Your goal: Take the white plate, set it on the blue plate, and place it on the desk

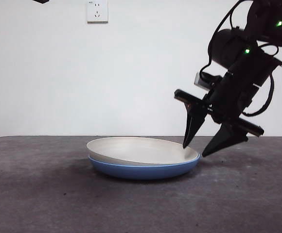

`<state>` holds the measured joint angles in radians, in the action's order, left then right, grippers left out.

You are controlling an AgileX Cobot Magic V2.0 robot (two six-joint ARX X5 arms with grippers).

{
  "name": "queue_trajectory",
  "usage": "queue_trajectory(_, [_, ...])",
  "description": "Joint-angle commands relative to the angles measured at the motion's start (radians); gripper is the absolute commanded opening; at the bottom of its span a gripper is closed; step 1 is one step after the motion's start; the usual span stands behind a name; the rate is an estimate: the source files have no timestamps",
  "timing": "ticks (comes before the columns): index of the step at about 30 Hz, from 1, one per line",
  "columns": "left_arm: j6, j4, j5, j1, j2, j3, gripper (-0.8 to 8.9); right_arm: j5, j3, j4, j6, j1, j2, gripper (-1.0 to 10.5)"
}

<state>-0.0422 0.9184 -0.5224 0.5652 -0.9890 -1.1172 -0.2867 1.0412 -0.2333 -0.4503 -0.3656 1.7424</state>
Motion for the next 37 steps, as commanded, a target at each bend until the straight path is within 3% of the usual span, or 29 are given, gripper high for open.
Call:
queue_trajectory(1, [0.006, -0.006, -0.002, 0.005, -0.008, -0.007, 3.43, 0.006, 0.021, -0.002, 0.013, -0.003, -0.038, 2.3])
queue_trajectory(11, [0.008, -0.006, -0.002, 0.005, -0.008, -0.007, 3.43, 0.009, 0.021, -0.171, 0.185, -0.006, -0.286, 2.3])
queue_trajectory(20, [0.008, -0.014, -0.002, 0.005, -0.008, -0.007, 3.43, -0.082, 0.021, -0.470, 0.327, -0.006, -0.573, 2.3])
queue_trajectory(32, [0.008, -0.021, -0.002, 0.005, -0.008, -0.007, 3.43, -0.119, 0.021, -0.771, 0.355, -0.030, -0.832, 2.3])
queue_trajectory(37, [0.008, -0.021, -0.002, 0.005, -0.008, -0.007, 3.43, -0.161, 0.021, -0.801, 0.361, -0.045, -0.871, 2.3])
